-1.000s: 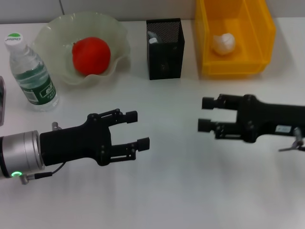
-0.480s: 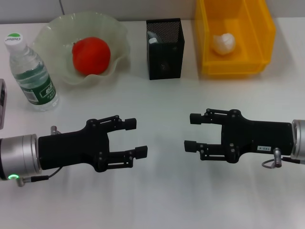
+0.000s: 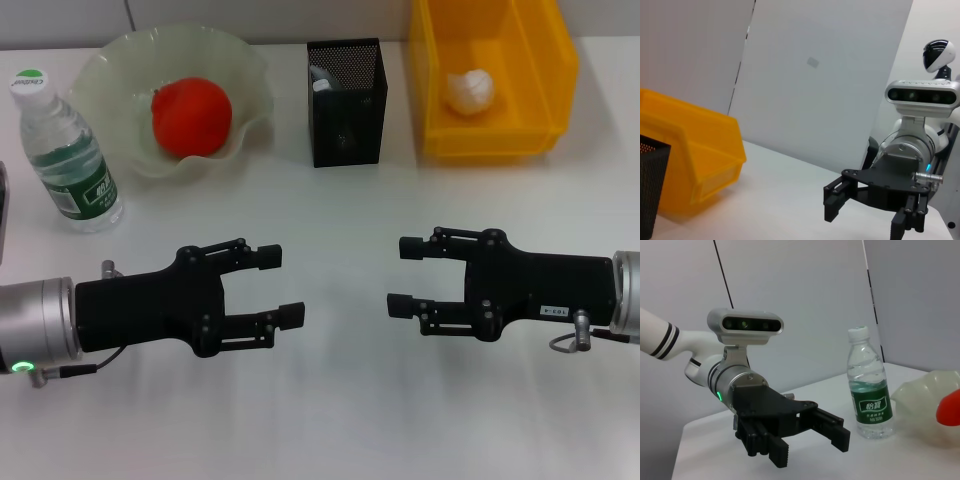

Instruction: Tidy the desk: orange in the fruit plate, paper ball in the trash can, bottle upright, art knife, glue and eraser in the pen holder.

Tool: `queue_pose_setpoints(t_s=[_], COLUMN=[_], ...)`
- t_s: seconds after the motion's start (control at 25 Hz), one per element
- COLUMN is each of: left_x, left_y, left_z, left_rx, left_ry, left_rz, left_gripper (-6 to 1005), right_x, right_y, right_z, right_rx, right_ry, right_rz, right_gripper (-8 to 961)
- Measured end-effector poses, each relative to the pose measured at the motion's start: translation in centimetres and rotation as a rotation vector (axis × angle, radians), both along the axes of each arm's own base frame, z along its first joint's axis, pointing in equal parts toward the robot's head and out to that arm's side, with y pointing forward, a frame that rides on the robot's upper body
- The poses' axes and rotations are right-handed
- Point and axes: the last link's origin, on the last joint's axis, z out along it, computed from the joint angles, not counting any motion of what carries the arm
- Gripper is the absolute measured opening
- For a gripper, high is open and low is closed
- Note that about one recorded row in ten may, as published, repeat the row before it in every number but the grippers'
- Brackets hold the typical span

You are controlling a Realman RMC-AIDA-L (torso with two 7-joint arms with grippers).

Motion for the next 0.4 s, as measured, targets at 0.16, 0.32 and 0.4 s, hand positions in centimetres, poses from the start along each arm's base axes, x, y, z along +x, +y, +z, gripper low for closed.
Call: queue_pose_setpoints(t_s=[0.16, 0.32, 0.4], left_x=[-0.09, -0.18, -0.19], left_y=[-0.01, -0.03, -0.03], left_z=[0.08, 0.06, 0.06], left_rx=[-0.002, -0.002, -0.001], left_ry=[0.002, 0.006, 0.006], left_rz=[0.004, 0.008, 0.008], left_gripper=[799, 800, 800], right_x=[-0.04, -0.11, -0.13], right_y=[0.04, 0.09, 0.1], right_z=[0.0, 0.01, 0.0], right_rx=[0.001, 0.002, 0.002], right_ry=[0.0, 0.001, 0.002], right_rz=[0.002, 0.004, 0.005], right_gripper=[728, 727, 727])
